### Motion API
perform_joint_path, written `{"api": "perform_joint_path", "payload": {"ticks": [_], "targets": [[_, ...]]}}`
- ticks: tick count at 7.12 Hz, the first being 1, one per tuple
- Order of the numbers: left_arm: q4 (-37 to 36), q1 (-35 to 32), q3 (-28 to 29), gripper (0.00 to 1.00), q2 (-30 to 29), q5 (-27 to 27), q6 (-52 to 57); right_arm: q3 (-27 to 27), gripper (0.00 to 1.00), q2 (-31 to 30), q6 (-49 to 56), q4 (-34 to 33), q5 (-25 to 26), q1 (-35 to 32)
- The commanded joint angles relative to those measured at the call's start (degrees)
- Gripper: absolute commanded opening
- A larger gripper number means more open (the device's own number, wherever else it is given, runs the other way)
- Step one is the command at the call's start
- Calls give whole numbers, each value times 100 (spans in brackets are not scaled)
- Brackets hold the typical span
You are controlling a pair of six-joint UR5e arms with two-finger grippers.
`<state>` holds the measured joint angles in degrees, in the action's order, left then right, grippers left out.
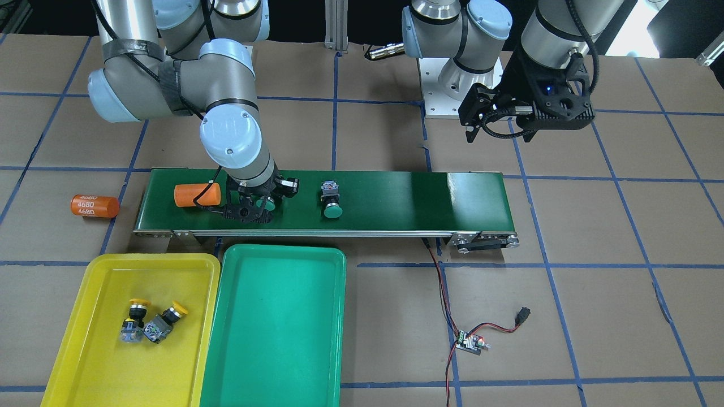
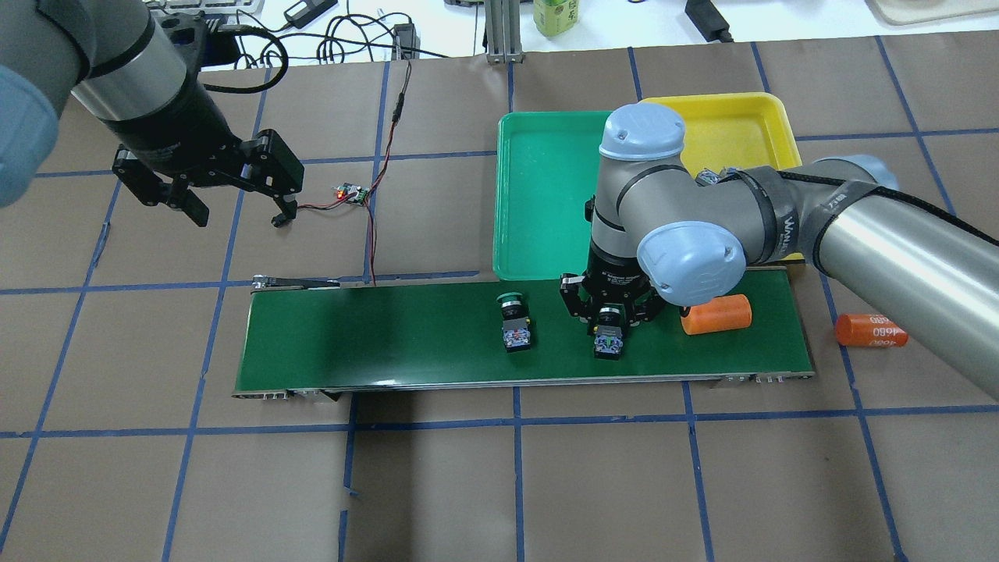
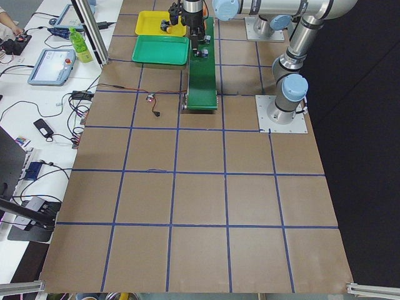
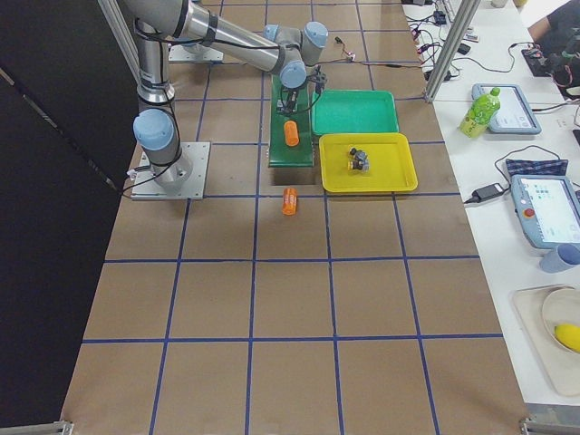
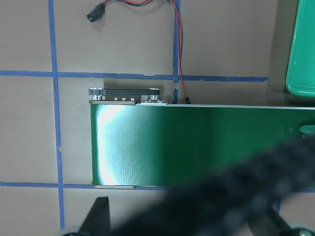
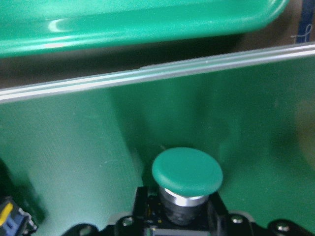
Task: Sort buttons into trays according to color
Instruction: 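Lift green button into the green tray and open right gripper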
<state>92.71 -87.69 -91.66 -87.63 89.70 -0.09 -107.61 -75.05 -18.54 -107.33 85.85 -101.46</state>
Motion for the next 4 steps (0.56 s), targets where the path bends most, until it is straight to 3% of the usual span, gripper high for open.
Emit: {"api": "perform_joint_path", "payload": {"ticks": [1,2,4], "targets": [[-7,-3,25,100,18,-5,0,55,0,-70,0,-7,63,29],[-7,-3,25,100,9,-5,0,160,0,-167,35,-33,125,108],[-7,6,25,100,18,-14,0,913,0,103,210,-208,99,380]]}}
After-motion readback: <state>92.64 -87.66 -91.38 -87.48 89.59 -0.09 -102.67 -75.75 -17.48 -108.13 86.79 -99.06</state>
